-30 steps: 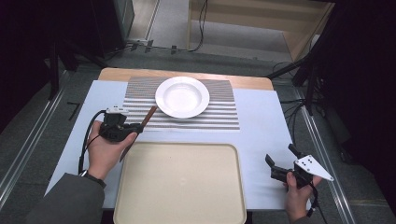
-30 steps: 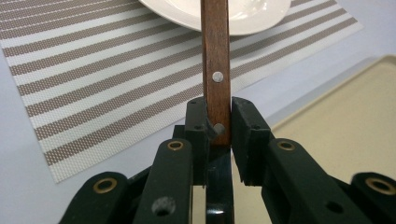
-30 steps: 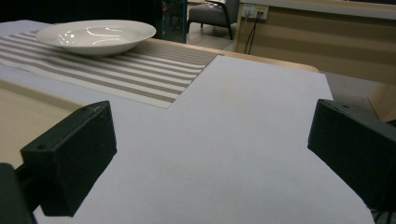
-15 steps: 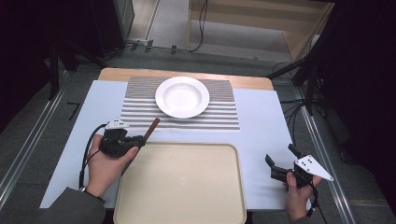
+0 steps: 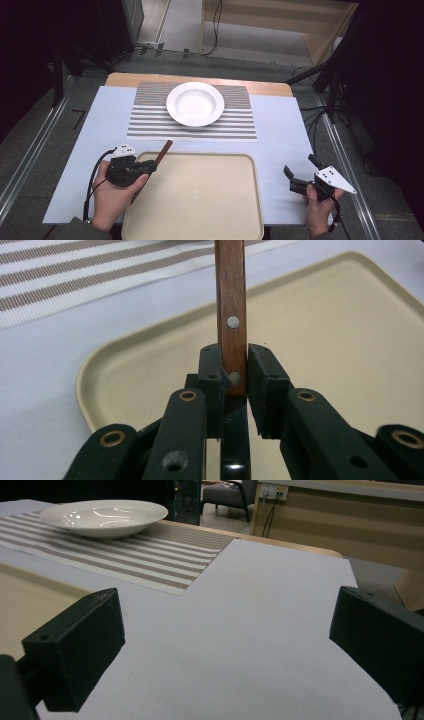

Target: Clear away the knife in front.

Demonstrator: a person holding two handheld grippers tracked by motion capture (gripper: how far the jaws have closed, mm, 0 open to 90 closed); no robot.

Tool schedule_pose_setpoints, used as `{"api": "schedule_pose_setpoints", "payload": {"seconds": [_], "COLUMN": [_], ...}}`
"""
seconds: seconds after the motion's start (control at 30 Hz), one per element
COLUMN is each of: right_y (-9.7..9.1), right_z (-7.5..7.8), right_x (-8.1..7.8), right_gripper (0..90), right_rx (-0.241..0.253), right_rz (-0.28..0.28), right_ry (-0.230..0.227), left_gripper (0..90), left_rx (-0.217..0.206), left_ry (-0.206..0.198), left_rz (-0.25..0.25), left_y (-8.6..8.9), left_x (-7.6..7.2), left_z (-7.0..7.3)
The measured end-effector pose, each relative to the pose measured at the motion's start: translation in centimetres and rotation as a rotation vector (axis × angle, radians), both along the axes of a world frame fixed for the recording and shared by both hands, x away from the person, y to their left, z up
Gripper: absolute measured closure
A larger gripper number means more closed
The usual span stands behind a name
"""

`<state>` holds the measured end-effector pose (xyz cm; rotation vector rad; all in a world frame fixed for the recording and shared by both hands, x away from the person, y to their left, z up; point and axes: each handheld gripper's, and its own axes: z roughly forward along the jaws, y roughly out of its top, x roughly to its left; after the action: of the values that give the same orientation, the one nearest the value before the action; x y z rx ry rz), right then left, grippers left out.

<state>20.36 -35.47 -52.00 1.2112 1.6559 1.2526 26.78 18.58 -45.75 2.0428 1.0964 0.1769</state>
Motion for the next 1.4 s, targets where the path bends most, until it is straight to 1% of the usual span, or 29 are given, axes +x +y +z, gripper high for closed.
{"api": "schedule_pose_setpoints", "payload": {"seconds": [0.17, 0.37, 0.57, 0.73, 0.77, 1.0, 1.1, 1.17, 1.33, 1.4], "right_y": [0.0, 0.0, 0.0, 0.1, 0.1, 0.1, 0.1, 0.1, 0.1, 0.1], "right_z": [0.0, 0.0, 0.0, 0.0, 0.0, 0.0, 0.0, 0.0, 0.0, 0.0], "right_x": [0.0, 0.0, 0.0, 0.0, 0.0, 0.0, 0.0, 0.0, 0.0, 0.0], "right_gripper": [0.0, 0.0, 0.0, 0.0, 0.0, 0.0, 0.0, 0.0, 0.0, 0.0], "right_rx": [-0.003, -0.005, -0.007, -0.007, -0.007, -0.008, -0.008, -0.008, -0.01, -0.01], "right_rz": [0.0, 0.001, 0.001, 0.0, 0.0, 0.0, 0.0, 0.0, 0.0, -0.001], "right_ry": [-0.001, -0.001, 0.0, 0.001, 0.0, 0.0, 0.0, 0.0, 0.001, 0.001], "left_gripper": [76.5, 76.5, 76.5, 76.4, 76.4, 76.4, 76.4, 76.3, 75.8, 75.4], "left_rx": [-0.008, -0.008, -0.02, -0.017, -0.022, -0.022, -0.018, -0.009, 0.009, 0.022], "left_ry": [0.009, 0.02, 0.031, 0.033, 0.035, 0.049, 0.054, 0.048, 0.047, 0.033], "left_rz": [0.004, 0.008, 0.018, 0.018, 0.019, 0.021, 0.021, 0.031, 0.034, 0.047], "left_y": [0.2, 0.5, 1.0, 1.1, 1.1, 1.1, 1.1, 1.0, 0.9, 0.9], "left_x": [-0.9, -1.7, -2.7, -3.1, -3.1, -3.5, -3.5, -3.5, -3.5, -3.6], "left_z": [-0.6, -1.3, -2.1, -2.4, -2.5, -3.1, -3.4, -3.5, -3.8, -3.8]}}
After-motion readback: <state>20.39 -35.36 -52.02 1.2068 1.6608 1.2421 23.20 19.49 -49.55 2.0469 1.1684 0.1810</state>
